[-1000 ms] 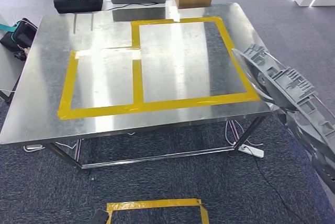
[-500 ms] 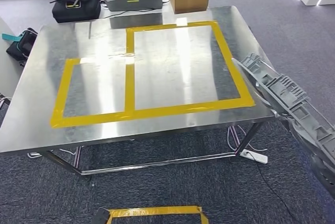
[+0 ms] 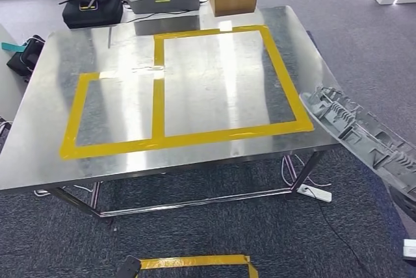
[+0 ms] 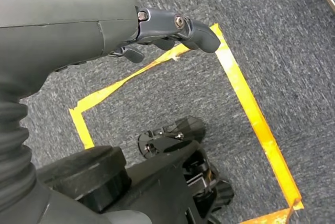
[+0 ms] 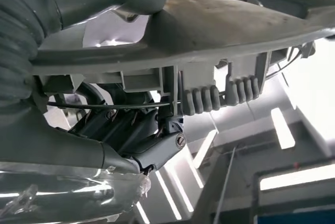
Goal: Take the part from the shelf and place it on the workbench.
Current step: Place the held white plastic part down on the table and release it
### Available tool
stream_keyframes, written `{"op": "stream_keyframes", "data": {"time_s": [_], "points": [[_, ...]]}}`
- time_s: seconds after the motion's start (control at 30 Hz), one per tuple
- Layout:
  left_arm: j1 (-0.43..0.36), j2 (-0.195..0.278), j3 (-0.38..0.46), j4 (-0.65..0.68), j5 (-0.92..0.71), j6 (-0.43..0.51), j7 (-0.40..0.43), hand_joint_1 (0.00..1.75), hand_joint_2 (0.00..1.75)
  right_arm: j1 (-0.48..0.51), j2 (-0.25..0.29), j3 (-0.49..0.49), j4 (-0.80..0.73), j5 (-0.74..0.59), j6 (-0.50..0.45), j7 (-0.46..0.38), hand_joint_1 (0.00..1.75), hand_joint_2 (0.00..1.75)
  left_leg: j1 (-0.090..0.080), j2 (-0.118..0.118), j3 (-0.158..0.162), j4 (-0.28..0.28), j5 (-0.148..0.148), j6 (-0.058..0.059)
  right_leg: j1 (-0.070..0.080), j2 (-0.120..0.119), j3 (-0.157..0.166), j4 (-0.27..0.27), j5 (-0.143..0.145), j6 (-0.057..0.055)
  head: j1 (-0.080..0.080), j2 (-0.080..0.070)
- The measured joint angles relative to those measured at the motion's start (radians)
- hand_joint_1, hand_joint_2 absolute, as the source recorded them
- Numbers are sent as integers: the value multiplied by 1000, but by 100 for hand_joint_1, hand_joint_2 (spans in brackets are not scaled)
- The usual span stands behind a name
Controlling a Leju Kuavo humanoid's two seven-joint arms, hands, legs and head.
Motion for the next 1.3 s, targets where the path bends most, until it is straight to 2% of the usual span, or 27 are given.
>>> {"op": "stream_keyframes", "data": {"time_s": [0.2,0.43,0.53,0.57,0.6,0.67,0.7,0.73,0.77,0.8,0.83,0.87,0.9,1.03,1.07,1.1,1.17,1.2,1.23,1.27,1.3], "points": [[-9,-9,-1,0,-8,-14,0,0,175,-61,-156,26,82,81,68,56,175,175,-5,0,-2,2,2,6,-5,0,8,-16,11,11,0,0],[-19,-8,-1,0,-6,-17,-12,0,175,-214,-310,172,189,104,176,89,175,175,-15,1,-13,17,-4,33,-15,1,9,-25,19,29,0,0],[-25,-7,0,-1,6,-9,-12,0,175,-268,-370,244,218,91,207,97,175,175,-12,2,-5,0,6,51,-16,-2,5,-28,17,41,1,0],[-26,-6,0,-2,9,-7,-12,0,175,-282,-386,264,225,88,213,98,175,175,-9,2,1,-9,10,56,-15,-4,-9,-2,4,42,3,0],[-27,-5,0,-2,12,-5,-12,0,175,-292,-399,281,232,85,215,98,175,175,-6,2,7,-16,13,59,-14,-6,-35,47,-17,42,6,0],[-27,-3,2,-2,19,-4,-8,0,175,-304,-417,314,244,81,216,98,175,175,-7,3,12,-17,8,63,-10,-8,-112,188,-67,43,10,0],[-26,-2,4,-2,22,-5,-6,0,175,-303,-422,328,248,80,215,98,175,175,-8,3,16,-16,4,63,-9,-8,-145,239,-76,44,10,0],[-24,-1,5,-2,24,-6,-5,0,175,-303,-428,341,251,79,215,98,175,175,-8,2,21,-16,-1,62,-8,-8,-162,257,-66,44,10,0],[-23,-1,6,-2,25,-9,-4,0,175,-303,-434,353,254,78,215,97,175,175,-7,2,28,-15,-7,60,-7,-8,-157,232,-35,44,10,0],[-22,-1,7,-2,25,-11,-5,0,175,-304,-441,364,255,77,215,96,175,175,-6,1,37,-12,-15,56,-7,-10,-132,169,9,44,10,0],[-22,-1,7,-2,24,-12,-5,0,175,-308,-447,375,258,77,216,96,175,175,-6,0,45,-10,-24,51,-7,-12,-101,101,41,45,10,0],[-23,-1,8,-2,26,-13,-6,0,175,-314,-452,387,262,79,217,97,175,175,-7,0,49,-4,-33,44,-6,-12,-71,42,61,43,12,0],[-25,-2,10,-2,28,-12,-8,0,175,-320,-455,400,267,82,218,99,175,175,-8,0,50,0,-40,38,-5,-11,-53,7,66,37,13,0],[-30,-4,17,-3,32,-13,-10,0,175,-336,-460,447,293,117,213,109,175,175,-10,3,44,7,-56,22,-1,-6,-49,2,48,1,6,0],[-31,-5,18,-3,31,-14,-11,0,175,-347,-460,463,304,133,206,111,175,175,-9,4,32,32,-70,17,-2,-5,-48,2,45,-6,5,0],[-33,-6,19,-3,29,-14,-11,0,175,-361,-459,485,319,154,196,115,175,175,-9,5,7,79,-91,13,-3,-5,-46,1,43,-12,3,0],[-35,-8,19,-3,21,-16,-6,0,175,-386,-455,541,359,202,169,123,175,175,-8,5,-80,220,-139,9,-2,-6,-43,1,38,-19,0,0],[-35,-8,19,-3,16,-16,-2,0,175,-392,-450,572,379,219,159,124,175,175,-7,5,-123,280,-150,10,-1,-6,-41,1,36,-21,1,0],[-34,-8,19,-3,12,-17,3,0,175,-398,-443,600,399,230,151,124,175,175,-8,5,-152,309,-142,12,1,-6,-38,1,33,-23,1,0],[-33,-8,19,-3,8,-18,8,0,175,-406,-432,626,418,235,145,121,175,175,-8,5,-163,300,-114,15,2,-6,-34,1,29,-23,1,0],[-34,-7,19,-3,4,-19,14,0,175,-417,-417,652,439,240,137,117,175,175,-9,5,-154,256,-69,20,3,-5,-28,1,26,-22,1,0]]}}
